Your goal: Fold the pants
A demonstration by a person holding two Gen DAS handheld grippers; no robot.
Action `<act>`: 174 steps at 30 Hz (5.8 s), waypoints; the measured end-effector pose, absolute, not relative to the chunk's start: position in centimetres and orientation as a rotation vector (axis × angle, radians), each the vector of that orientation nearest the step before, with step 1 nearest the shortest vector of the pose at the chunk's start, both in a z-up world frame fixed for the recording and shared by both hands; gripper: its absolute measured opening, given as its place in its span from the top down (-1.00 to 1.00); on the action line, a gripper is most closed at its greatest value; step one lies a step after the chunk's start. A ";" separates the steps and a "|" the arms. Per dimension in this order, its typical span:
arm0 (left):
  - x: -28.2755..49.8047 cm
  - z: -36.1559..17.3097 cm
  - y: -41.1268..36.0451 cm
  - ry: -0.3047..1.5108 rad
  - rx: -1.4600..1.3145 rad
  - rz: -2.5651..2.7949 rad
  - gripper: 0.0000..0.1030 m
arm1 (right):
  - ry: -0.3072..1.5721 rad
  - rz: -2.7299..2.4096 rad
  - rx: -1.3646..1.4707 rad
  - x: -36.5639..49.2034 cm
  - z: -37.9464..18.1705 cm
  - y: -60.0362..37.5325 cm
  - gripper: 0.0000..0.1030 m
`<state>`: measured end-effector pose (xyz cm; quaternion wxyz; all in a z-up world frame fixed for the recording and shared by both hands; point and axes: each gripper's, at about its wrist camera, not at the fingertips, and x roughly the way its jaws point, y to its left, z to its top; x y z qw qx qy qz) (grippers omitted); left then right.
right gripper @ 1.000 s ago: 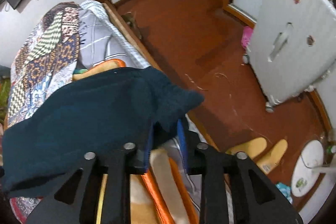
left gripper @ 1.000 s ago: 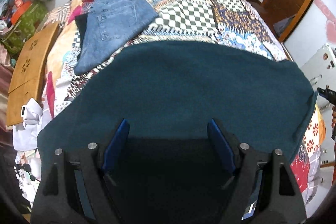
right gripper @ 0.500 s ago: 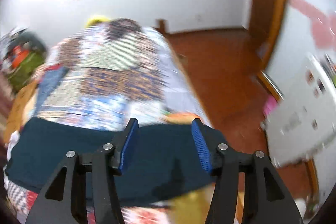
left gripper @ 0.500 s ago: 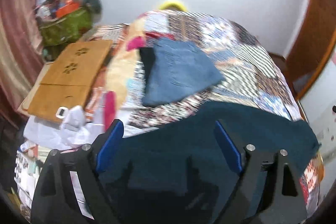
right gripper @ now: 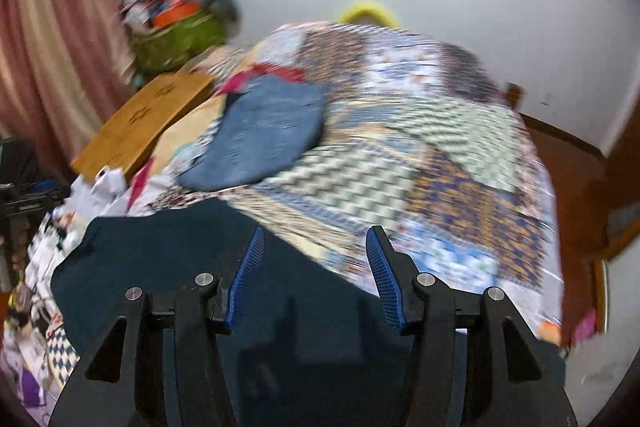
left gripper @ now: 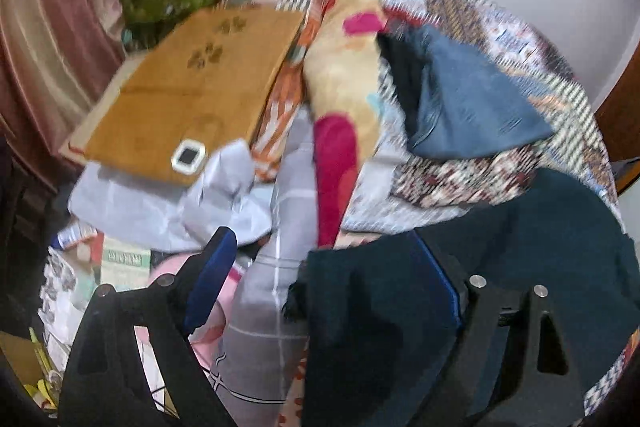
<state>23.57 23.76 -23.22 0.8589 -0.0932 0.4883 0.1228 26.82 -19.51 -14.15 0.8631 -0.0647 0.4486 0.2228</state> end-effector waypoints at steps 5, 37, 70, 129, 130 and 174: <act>24.1 -27.6 24.2 1.123 -0.251 0.201 -0.58 | 1.010 0.556 -0.202 29.3 -16.9 -14.5 0.04; 27.6 -27.2 25.9 1.066 -0.164 0.312 0.22 | 1.102 0.642 -0.327 34.8 -21.8 -2.0 0.71; 14.7 -28.5 23.1 1.168 -0.227 0.313 0.22 | 1.122 0.522 -0.107 17.4 -20.8 -17.1 -0.06; 32.2 -25.0 -11.3 1.125 0.205 -0.228 -0.95 | 0.952 -0.369 0.646 14.3 -27.7 -56.1 0.09; 32.2 -25.0 -11.2 1.126 0.201 -0.228 -0.95 | 0.950 -0.372 0.632 14.4 -27.5 -56.1 0.16; 22.2 -18.0 4.8 0.915 -0.075 -0.084 -0.95 | 0.915 0.394 -0.035 19.5 -17.7 -22.1 0.81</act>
